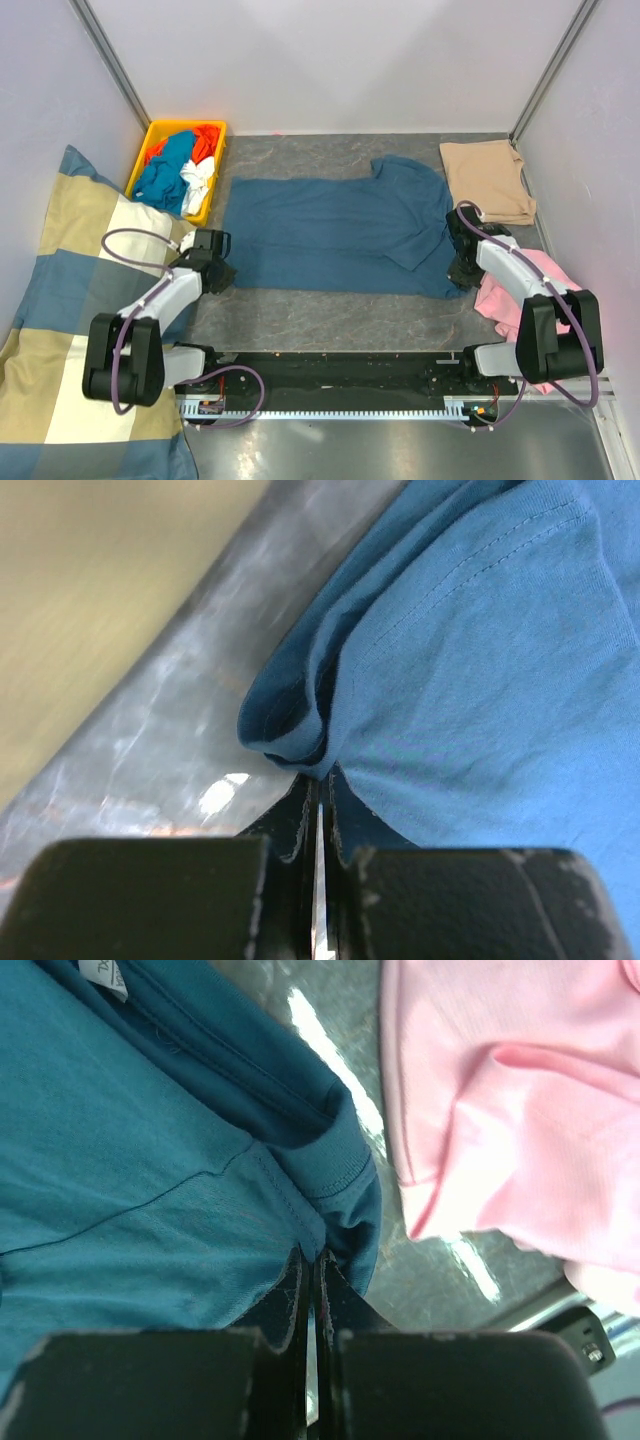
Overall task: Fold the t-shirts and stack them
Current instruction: Fold the tshirt
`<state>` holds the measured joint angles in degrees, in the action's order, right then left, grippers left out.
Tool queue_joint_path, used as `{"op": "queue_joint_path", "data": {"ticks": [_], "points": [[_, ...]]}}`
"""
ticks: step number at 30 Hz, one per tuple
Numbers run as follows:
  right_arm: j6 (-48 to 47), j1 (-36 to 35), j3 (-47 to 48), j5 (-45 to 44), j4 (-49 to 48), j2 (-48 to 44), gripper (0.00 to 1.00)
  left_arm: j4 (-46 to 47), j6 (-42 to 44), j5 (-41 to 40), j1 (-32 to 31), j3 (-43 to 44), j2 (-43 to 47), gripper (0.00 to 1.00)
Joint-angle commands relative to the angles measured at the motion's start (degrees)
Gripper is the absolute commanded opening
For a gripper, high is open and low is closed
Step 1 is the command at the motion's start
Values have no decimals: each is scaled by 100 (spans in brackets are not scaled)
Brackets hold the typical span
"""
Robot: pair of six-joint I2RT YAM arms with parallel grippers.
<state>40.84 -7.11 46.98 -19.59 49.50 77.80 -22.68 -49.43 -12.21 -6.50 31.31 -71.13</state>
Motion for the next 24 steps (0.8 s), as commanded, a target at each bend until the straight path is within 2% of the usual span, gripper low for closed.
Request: {"op": "queue_joint_path", "data": {"ticks": [1, 12, 14, 15, 16, 17, 18, 19, 21, 22, 24], "points": [[187, -44, 48, -88, 552, -353, 0, -597, -383, -1, 0, -335, 530, 2], [196, -36, -84, -1, 886, -836, 0, -1423, -620, -159, 0, -635, 1716, 2], [188, -44, -66, 78, 913, -959, 2, -1598, -769, -133, 9, -644, 2058, 28], [161, -44, -58, 113, 913, -1003, 6, -1652, -796, -37, 0, -609, 2190, 46], [118, -36, -14, 192, 913, -1117, 21, -1731, -849, 7, 0, -582, 2313, 93], [117, -44, 13, 193, 913, -1196, 27, -1792, -866, 77, 0, -539, 2549, 100], [109, -36, 65, 202, 913, -1293, 36, -1958, -884, 87, 0, -443, 2656, 100], [100, -36, 187, 210, 939, -1511, 58, -2064, -954, 78, 0, -372, 2762, 100], [100, -36, 320, 184, 939, -1776, 90, -2266, -972, 78, 9, -153, 3078, 100], [74, -36, 477, 167, 904, -2021, 98, -2320, -989, 78, 0, -65, 3166, 100], [30, -36, 662, 61, 878, -2207, 98, -2442, -990, 43, 0, 207, 3342, 100]]}}
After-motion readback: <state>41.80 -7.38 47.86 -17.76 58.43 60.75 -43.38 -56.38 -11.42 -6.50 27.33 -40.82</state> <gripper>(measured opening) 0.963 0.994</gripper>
